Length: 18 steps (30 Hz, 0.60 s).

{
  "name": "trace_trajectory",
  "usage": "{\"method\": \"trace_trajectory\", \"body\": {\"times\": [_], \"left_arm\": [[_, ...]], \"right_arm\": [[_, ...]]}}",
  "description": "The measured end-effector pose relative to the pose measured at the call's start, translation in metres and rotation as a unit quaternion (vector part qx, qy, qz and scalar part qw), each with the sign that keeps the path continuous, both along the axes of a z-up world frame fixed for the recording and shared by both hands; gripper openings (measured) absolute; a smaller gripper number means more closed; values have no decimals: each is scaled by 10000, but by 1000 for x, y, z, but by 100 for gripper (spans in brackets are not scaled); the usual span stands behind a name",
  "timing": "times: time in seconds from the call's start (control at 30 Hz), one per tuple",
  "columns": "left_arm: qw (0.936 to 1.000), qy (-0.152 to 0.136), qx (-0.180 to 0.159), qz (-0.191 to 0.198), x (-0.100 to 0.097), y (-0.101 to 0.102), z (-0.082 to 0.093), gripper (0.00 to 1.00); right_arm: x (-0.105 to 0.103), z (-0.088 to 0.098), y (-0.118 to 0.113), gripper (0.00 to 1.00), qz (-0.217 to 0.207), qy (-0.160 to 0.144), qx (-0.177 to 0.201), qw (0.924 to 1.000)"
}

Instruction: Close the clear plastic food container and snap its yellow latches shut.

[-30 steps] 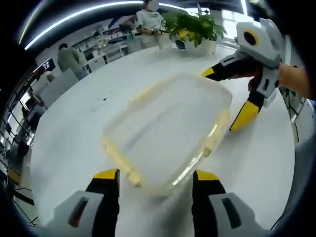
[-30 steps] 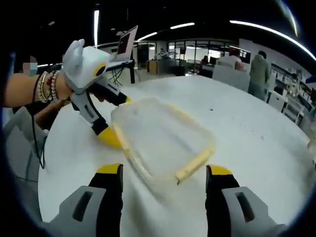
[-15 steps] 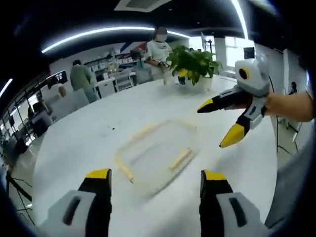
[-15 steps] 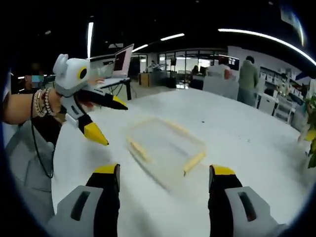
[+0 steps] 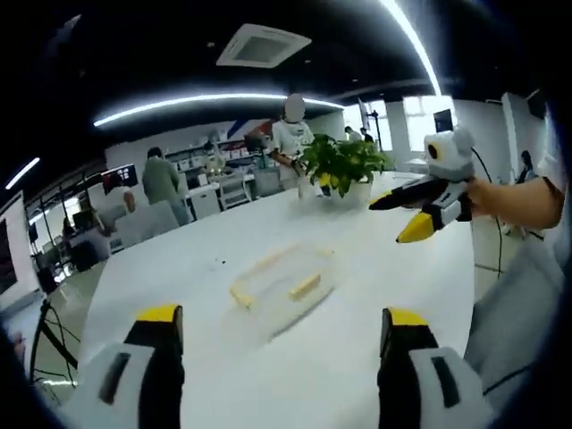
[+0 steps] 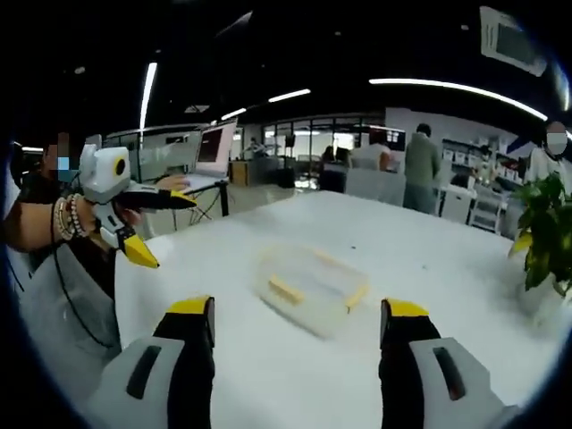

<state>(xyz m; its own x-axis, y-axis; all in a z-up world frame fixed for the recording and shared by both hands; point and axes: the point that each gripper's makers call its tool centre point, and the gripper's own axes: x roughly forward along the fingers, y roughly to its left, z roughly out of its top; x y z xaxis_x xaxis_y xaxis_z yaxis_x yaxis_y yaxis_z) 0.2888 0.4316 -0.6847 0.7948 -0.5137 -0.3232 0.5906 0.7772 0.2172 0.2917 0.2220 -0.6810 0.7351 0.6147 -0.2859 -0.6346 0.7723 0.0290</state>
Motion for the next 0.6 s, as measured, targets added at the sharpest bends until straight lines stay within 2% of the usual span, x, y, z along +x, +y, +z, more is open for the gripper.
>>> {"method": "trace_trajectory", "body": {"times": [0.07, 0.13, 0.17, 0.2, 0.23, 0.27, 0.33, 0.4, 0.53, 0.6], "left_arm": [[9994, 5, 210, 260, -6, 21, -3, 95], [9991, 36, 67, 406, -15, 36, -1, 94], [9984, 43, -78, 561, -17, 43, 1, 92], [9984, 58, -174, 526, -23, 45, 3, 87], [9982, -27, -411, 431, -29, 45, 8, 81], [9964, -165, -723, 420, -35, 48, 16, 79], [9920, -230, -1141, 497, -47, 54, 23, 83], [9891, -150, -1354, 566, -58, 59, 22, 87], [9890, -122, -1337, 623, -76, 68, 18, 90], [9872, -31, -1505, 523, -88, 69, 15, 91]], "right_arm": [[-12, 5, -1, 76, -97, 65, 277, 9995], [-23, 12, -5, 77, -187, -75, 331, 9992], [-28, 13, -7, 77, -223, -108, 337, 9991], [-34, 15, -10, 77, -299, -150, 358, 9988], [-38, 16, -12, 78, -341, -167, 379, 9986], [-44, 17, -16, 78, -405, -197, 423, 9981], [-51, 19, -20, 81, -532, -285, 535, 9967], [-61, 18, -25, 84, -659, -301, 623, 9954], [-80, 14, -34, 88, -892, -349, 706, 9929], [-89, 11, -39, 90, -994, -412, 668, 9919]]}}
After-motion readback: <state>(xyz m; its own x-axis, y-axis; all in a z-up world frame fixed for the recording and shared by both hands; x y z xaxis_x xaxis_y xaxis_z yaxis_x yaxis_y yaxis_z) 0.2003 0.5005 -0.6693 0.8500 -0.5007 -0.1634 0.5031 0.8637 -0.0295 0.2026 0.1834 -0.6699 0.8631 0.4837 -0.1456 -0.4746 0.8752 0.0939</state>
